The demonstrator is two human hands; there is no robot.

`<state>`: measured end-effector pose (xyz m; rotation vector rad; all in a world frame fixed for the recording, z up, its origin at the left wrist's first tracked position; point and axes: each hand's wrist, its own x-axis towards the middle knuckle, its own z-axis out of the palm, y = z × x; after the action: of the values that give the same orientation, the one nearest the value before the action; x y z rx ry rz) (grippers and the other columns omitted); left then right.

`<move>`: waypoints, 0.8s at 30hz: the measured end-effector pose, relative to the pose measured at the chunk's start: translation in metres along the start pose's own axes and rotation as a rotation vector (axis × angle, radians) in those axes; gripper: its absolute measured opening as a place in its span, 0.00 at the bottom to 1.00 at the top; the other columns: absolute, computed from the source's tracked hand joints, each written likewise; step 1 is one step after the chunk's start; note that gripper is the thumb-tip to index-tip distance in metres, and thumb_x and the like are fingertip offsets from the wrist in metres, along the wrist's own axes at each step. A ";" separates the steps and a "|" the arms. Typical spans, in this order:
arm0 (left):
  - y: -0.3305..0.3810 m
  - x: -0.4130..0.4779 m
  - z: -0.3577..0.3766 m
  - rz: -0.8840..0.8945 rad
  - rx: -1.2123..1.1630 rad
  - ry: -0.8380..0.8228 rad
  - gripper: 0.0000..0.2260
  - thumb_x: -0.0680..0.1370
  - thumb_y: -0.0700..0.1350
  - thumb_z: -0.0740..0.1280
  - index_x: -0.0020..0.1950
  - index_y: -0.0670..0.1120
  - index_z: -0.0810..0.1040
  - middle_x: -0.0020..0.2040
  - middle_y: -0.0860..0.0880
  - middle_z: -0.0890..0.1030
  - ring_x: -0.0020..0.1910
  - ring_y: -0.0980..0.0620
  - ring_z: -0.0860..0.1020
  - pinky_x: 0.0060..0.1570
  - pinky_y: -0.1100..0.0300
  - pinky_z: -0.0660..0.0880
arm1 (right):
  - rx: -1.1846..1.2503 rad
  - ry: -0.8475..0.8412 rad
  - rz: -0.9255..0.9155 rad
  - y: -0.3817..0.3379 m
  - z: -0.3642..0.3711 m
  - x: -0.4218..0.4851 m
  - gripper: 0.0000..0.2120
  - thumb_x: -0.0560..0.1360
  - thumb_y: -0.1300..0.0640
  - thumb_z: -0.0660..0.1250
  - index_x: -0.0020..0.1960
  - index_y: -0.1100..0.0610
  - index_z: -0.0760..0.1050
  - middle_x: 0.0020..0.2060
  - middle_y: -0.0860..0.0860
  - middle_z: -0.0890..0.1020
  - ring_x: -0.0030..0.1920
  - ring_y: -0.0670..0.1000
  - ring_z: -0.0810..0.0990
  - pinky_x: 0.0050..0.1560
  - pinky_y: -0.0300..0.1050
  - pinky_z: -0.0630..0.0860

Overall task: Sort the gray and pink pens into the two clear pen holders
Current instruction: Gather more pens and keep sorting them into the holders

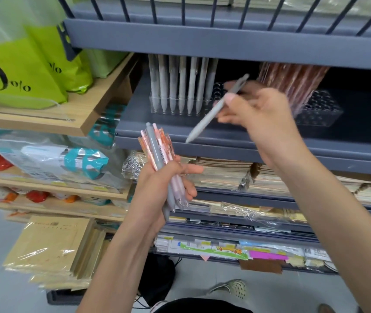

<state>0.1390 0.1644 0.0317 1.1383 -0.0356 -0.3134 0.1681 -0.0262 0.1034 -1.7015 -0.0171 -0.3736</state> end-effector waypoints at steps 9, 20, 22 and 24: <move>-0.003 0.000 -0.004 -0.030 -0.032 -0.005 0.14 0.77 0.40 0.69 0.58 0.40 0.68 0.42 0.39 0.85 0.23 0.48 0.78 0.25 0.58 0.76 | -0.247 0.367 -0.146 0.010 -0.008 0.033 0.06 0.75 0.58 0.64 0.47 0.49 0.77 0.45 0.49 0.85 0.48 0.58 0.83 0.54 0.62 0.79; -0.005 -0.002 0.002 -0.048 0.009 -0.048 0.18 0.73 0.45 0.73 0.57 0.38 0.74 0.46 0.37 0.85 0.26 0.48 0.80 0.26 0.59 0.77 | -0.726 0.229 -0.028 -0.007 0.019 0.085 0.17 0.79 0.43 0.60 0.59 0.54 0.77 0.58 0.53 0.81 0.62 0.56 0.76 0.66 0.46 0.69; -0.005 -0.003 0.004 -0.043 0.015 -0.056 0.18 0.73 0.47 0.72 0.57 0.38 0.74 0.45 0.37 0.86 0.26 0.48 0.80 0.25 0.60 0.77 | -0.792 0.196 -0.044 -0.005 0.020 0.086 0.18 0.80 0.42 0.59 0.59 0.53 0.78 0.59 0.53 0.81 0.63 0.55 0.75 0.63 0.42 0.68; -0.004 -0.004 0.004 -0.032 0.032 -0.060 0.16 0.74 0.47 0.71 0.55 0.37 0.75 0.46 0.37 0.86 0.25 0.48 0.80 0.25 0.60 0.77 | -0.804 0.166 -0.029 -0.001 0.021 0.084 0.17 0.80 0.43 0.60 0.55 0.53 0.80 0.56 0.52 0.83 0.59 0.55 0.78 0.55 0.39 0.69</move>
<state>0.1333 0.1606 0.0301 1.1623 -0.0754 -0.3764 0.2526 -0.0228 0.1238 -2.4547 0.2616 -0.5923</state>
